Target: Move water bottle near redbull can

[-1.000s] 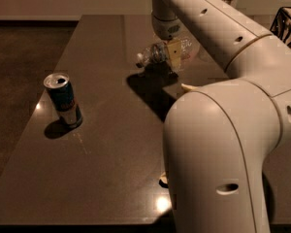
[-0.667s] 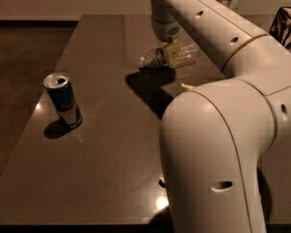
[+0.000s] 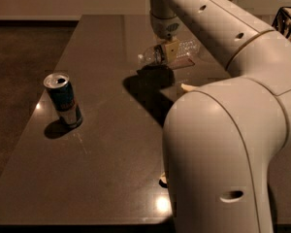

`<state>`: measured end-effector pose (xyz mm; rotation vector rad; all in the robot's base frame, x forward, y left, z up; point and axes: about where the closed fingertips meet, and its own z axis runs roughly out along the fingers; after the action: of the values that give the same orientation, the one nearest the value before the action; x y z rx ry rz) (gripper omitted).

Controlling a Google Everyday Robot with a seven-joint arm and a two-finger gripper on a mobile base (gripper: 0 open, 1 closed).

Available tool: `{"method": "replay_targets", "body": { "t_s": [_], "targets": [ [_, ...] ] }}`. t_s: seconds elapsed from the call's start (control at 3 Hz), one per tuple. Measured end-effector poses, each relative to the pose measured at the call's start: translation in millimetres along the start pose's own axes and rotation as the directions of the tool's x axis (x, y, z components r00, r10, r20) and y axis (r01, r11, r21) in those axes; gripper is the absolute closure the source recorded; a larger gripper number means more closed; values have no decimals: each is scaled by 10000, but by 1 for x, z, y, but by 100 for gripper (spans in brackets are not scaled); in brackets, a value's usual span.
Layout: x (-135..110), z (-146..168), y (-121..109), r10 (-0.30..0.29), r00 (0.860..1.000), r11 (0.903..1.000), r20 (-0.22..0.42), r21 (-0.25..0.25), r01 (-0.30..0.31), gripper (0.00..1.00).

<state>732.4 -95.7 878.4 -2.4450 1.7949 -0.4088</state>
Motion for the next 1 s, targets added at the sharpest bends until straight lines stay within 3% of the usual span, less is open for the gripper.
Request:
{"method": "replay_targets", "body": {
  "t_s": [0.33, 0.67, 1.0],
  "targets": [
    [-16, -40, 24, 449, 9973, 9986, 580, 255, -464, 100],
    [-42, -59, 50, 597, 9925, 9975, 1069, 311, -633, 100],
    [-85, -72, 84, 423, 9852, 9984, 1661, 289, -477, 100]
  ]
}}
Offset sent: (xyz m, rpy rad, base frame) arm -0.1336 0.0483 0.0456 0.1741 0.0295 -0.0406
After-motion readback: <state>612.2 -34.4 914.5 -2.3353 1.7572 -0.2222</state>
